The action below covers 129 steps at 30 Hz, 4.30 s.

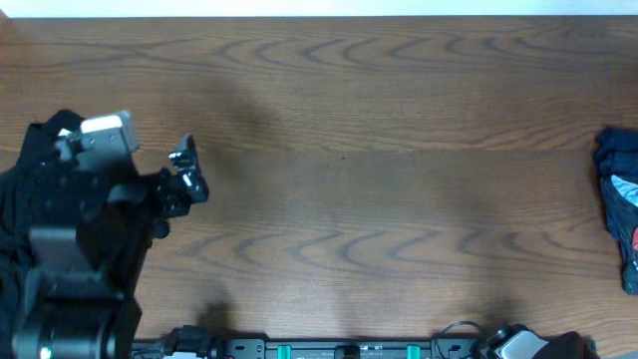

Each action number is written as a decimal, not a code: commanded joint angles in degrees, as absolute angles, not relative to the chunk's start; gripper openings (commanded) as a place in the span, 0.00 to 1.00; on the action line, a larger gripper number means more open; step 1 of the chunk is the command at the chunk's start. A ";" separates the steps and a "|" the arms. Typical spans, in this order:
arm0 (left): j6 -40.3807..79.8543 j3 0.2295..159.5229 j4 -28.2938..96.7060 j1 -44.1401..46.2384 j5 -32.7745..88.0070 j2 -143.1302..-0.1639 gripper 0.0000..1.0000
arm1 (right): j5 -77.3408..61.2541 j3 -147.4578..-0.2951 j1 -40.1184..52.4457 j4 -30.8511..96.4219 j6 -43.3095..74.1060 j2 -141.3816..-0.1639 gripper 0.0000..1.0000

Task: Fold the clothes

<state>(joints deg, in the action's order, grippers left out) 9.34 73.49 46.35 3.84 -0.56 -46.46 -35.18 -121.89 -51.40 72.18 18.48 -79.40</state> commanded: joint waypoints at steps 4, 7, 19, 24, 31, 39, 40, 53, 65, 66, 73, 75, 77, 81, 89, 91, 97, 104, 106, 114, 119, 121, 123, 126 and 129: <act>8.62 74.17 46.26 3.55 -2.20 -45.95 0.98 | -36.21 -122.23 -50.94 75.72 19.86 -79.40 0.99; 8.64 74.17 46.19 3.55 -2.22 -45.98 0.98 | -36.21 -122.23 -50.94 76.73 19.86 -79.40 0.99; 8.62 74.17 45.82 3.55 -2.20 -45.95 0.98 | -36.23 -122.23 -50.94 77.43 19.86 -79.40 0.99; 8.64 74.17 45.84 3.55 -2.15 -45.95 0.98 | -36.23 -122.23 -50.94 77.43 19.86 -79.40 0.99; 8.64 74.15 46.11 3.55 -2.17 -45.98 0.98 | -36.23 -122.23 -50.94 77.45 19.86 -79.40 0.99; 8.64 74.11 46.94 3.55 -2.24 -46.09 0.98 | -36.23 -122.23 -50.96 77.45 19.86 -79.40 0.99; 8.64 74.11 46.30 3.55 -2.22 -46.09 0.98 | -36.23 -122.23 -50.94 77.43 19.86 -79.40 0.99; 9.02 67.02 24.34 3.53 -3.68 -30.59 0.98 | -36.23 -122.23 -50.94 77.45 19.86 -79.40 0.99; 11.42 48.03 20.01 -0.05 -3.66 -7.05 0.98 | -36.23 -122.23 -50.94 77.45 19.86 -79.40 0.99; 12.32 46.50 20.01 -0.47 -3.66 -5.69 0.98 | -36.23 -122.23 -50.94 77.43 19.86 -79.40 0.99; 16.10 37.89 17.23 -0.62 -3.64 -1.37 0.98 | -36.23 -122.23 -50.94 77.45 19.86 -79.40 0.99; 17.41 35.35 15.94 -0.62 -3.66 -0.82 0.98 | -36.23 -122.23 -50.96 77.45 19.86 -79.40 0.99; 18.46 32.42 14.26 -0.60 -3.66 -0.08 0.98 | -36.23 -122.23 -50.94 77.45 19.86 -79.40 0.99; 20.84 28.45 11.84 -0.58 -3.66 -0.10 0.98 | -36.23 -122.23 -50.96 77.45 19.86 -79.40 0.99; 21.63 22.33 5.15 -0.58 -3.44 -0.10 0.98 | -36.23 -122.23 -50.96 77.45 19.86 -79.40 0.99; 21.85 20.56 3.05 -0.58 -2.83 -0.10 0.98 | -36.23 -122.23 -50.94 77.45 19.86 -79.40 0.99; 25.30 13.54 -6.81 -0.56 -1.91 -0.10 0.98 | -36.23 -122.23 -50.94 77.45 19.86 -79.40 0.99; 28.03 6.26 -15.70 -0.56 -1.96 -0.08 0.98 | -36.23 -122.23 -50.94 77.45 19.86 -79.40 0.99; 28.01 5.43 -16.40 -0.56 -1.98 -0.08 0.98 | -36.23 -122.23 -50.96 77.45 19.86 -79.40 0.99; 27.99 3.62 -17.30 -0.58 -2.20 -0.08 0.98 | -36.23 -122.23 -50.96 77.45 19.86 -79.40 0.99; 28.01 2.24 -18.06 -0.58 -2.20 -0.08 0.98 | -36.23 -122.23 -50.94 77.45 19.86 -79.40 0.99; 28.03 1.30 -19.53 -0.56 -2.17 -0.05 0.98 | -36.23 -122.23 -50.96 77.45 19.86 -79.40 0.99; 28.18 0.23 -21.47 -0.58 -2.20 -0.05 0.98 | -36.23 -122.23 -50.94 77.45 19.86 -79.40 0.99; 28.16 0.23 -21.54 -0.58 -2.22 -0.05 0.98 | -36.23 -122.23 -50.94 77.45 19.86 -79.40 0.99; 28.12 0.23 -18.33 -0.58 -2.74 -0.05 0.98 | -36.23 -122.23 -50.94 77.45 19.86 -79.40 0.99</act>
